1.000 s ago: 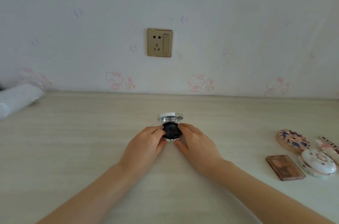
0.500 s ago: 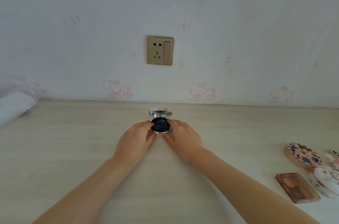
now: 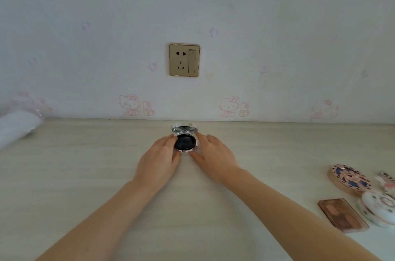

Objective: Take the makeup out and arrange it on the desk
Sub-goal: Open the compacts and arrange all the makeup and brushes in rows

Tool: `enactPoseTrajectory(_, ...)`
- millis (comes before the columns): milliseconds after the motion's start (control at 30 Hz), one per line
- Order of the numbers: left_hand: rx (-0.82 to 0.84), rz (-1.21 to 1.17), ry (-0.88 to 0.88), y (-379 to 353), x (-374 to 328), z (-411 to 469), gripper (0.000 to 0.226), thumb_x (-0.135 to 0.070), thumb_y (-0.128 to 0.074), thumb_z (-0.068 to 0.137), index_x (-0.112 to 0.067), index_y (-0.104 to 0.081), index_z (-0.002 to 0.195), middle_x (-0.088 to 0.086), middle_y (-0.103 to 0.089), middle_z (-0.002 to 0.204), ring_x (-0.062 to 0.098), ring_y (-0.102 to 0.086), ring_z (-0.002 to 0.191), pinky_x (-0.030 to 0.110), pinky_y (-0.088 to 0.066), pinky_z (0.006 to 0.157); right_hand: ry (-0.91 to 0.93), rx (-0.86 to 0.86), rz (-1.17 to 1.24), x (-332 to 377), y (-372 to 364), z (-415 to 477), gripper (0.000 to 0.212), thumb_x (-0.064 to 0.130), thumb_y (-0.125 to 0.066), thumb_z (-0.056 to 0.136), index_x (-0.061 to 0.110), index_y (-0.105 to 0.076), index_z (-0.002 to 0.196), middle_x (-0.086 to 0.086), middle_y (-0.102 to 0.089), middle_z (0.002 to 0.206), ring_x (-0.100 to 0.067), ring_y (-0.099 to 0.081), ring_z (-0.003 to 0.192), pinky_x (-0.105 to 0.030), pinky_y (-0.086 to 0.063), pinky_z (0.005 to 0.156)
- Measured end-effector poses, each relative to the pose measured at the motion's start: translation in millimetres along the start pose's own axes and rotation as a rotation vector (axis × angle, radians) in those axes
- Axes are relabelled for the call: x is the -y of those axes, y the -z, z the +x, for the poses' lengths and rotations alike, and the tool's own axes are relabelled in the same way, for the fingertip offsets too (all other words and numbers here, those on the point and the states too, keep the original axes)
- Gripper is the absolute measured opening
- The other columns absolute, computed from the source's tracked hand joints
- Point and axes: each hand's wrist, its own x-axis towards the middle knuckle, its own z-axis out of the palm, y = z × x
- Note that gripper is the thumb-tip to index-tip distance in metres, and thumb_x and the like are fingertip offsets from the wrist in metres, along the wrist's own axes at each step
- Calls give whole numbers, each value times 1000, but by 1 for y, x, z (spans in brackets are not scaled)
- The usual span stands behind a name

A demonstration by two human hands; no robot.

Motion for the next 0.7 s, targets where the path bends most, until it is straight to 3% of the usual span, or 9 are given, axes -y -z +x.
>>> enactPoseTrajectory(100, -11, -4, -36, 5, -16, -5, 35, -19, -55, 90, -17, -55, 126, -2, -61, 122, 19, -54, 116, 36, -50, 87, -19, 31, -49, -11, 14, -16, 58, 38, -43, 98, 15, -23, 148, -6, -34, 150, -19, -22, 142, -30, -23, 111)
enactPoseTrajectory(200, 3, -28, -80, 5, -40, -10, 32, -19, -52, 92, -17, -57, 124, -1, -61, 122, 19, -54, 115, 38, -50, 84, -55, 27, -67, -29, 28, -38, 54, 39, -38, 100, 18, -25, 148, -6, -34, 151, -17, -18, 144, -31, -24, 111)
enactPoseTrajectory(367, 71, -117, -154, -7, -94, -17, 36, -24, -49, 96, -17, -53, 131, -1, -54, 134, 14, -43, 129, 33, -43, 97, -132, -16, -99, -69, 61, -87, 50, 38, -38, 100, 20, -31, 146, -5, -36, 149, -16, -20, 143, -31, -26, 110)
enactPoseTrajectory(700, 237, -307, -263, -52, -208, -30, 34, -23, -47, 97, -15, -55, 129, 5, -60, 127, 19, -49, 123, 30, -39, 100, -344, -91, -175, -161, 112, -172, 47, 41, -43, 96, 22, -42, 140, 1, -48, 139, -17, -33, 136, -35, -35, 105)
